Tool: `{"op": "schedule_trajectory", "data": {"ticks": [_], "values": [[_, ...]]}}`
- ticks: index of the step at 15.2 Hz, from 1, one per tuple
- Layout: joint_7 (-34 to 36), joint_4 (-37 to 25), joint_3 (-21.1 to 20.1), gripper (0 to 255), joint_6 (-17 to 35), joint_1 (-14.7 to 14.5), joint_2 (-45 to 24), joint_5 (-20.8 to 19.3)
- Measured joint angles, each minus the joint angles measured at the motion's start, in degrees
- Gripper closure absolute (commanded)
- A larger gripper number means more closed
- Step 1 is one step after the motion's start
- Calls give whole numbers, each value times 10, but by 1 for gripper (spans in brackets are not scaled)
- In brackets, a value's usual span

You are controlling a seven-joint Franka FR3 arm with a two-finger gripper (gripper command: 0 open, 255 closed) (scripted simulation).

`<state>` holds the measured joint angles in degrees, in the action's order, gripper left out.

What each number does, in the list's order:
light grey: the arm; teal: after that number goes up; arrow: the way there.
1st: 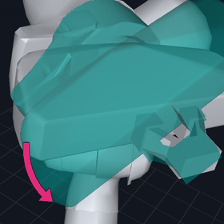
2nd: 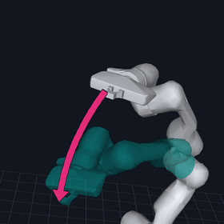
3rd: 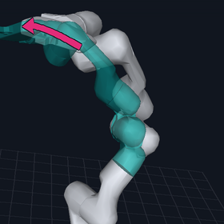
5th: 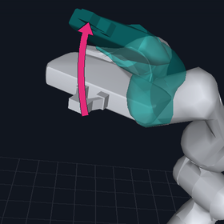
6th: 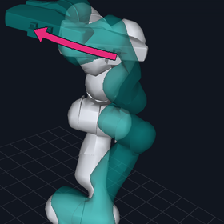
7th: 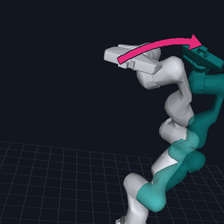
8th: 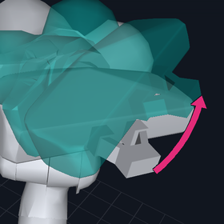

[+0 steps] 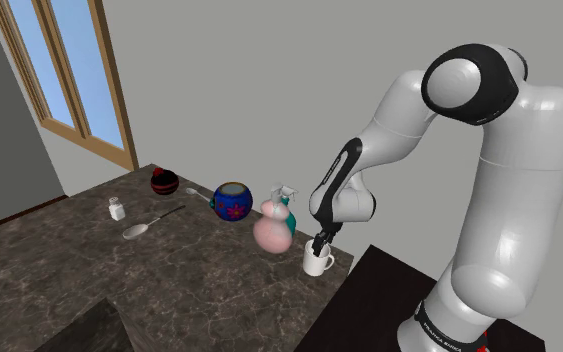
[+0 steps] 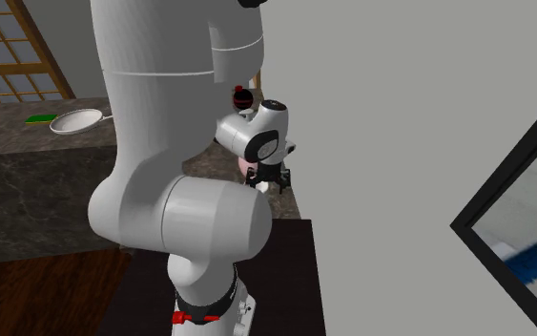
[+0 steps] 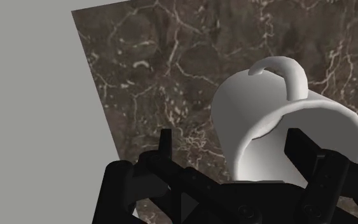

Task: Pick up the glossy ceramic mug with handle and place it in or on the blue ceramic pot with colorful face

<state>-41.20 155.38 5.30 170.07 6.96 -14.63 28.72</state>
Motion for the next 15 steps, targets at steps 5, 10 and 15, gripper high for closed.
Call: {"op": "schedule_trajectory", "data": {"ticks": [5, 10, 15], "values": [[-4, -1, -5, 0, 4, 4, -4, 5], [-4, -1, -5, 255, 4, 4, -4, 5], [-4, -1, -5, 255, 4, 4, -4, 5]]}}
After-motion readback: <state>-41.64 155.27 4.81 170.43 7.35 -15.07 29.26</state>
